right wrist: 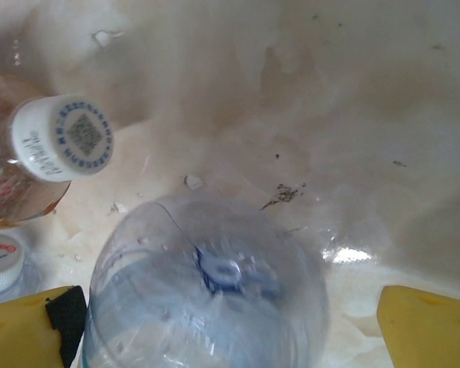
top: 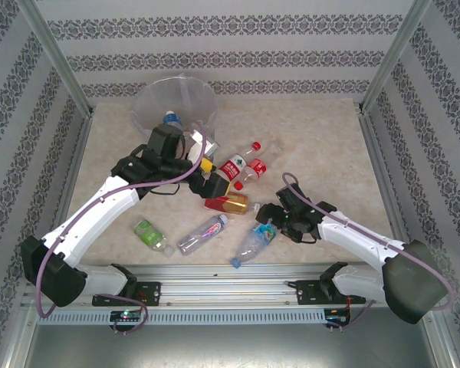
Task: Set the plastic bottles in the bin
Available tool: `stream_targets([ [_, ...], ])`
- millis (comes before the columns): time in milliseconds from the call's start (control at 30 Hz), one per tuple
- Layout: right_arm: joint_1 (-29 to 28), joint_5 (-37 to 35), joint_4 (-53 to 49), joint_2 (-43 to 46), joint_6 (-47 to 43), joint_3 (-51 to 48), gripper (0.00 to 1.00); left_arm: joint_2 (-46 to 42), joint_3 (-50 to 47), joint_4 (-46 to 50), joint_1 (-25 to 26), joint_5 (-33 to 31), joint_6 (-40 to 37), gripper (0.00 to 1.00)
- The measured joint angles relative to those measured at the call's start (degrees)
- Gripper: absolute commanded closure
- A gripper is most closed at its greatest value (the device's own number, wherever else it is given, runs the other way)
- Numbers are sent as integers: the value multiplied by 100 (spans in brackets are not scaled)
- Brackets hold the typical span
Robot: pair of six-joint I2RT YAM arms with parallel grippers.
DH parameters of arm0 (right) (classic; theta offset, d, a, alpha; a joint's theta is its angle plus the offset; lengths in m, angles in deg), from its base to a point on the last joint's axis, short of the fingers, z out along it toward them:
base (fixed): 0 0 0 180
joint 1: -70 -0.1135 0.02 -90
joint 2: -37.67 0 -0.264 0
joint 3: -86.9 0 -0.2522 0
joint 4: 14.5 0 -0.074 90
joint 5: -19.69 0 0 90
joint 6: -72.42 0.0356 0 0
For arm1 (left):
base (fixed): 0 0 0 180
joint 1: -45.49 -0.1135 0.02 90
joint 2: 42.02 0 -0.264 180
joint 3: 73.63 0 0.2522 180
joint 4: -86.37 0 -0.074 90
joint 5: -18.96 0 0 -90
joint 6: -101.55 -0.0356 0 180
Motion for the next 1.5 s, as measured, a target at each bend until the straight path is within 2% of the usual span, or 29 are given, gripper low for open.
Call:
stream_targets([
  [133, -66, 24, 273, -236, 212, -50, 11, 0, -4, 2, 11, 66, -17, 0],
  [267, -151, 66, 555, -415, 361, -50, 11, 0, -7, 2, 11, 87, -24, 0],
  [600, -225, 61, 861, -457, 682, -72, 2, 0, -11, 2, 15, 90, -37, 0],
  [933, -400, 37, 907, -184, 1180, -334, 2, 0, -11, 2, 92, 87, -37, 0],
  [1067, -439, 13, 1014, -50, 1351, -485, 8, 0, -11, 2, 129, 87, -37, 0],
  [1267, -487, -24, 1220, 15, 1622, -616, 27, 0, -11, 4, 188, 70, -39, 0],
  [1400, -487, -98, 1325, 50, 1705, -678, 33, 0, -11, 7, 201, 68, -39, 0],
  [1500, -514, -190, 1405, 79, 1727, -682, 33, 0, -11, 4, 201, 68, -37, 0],
])
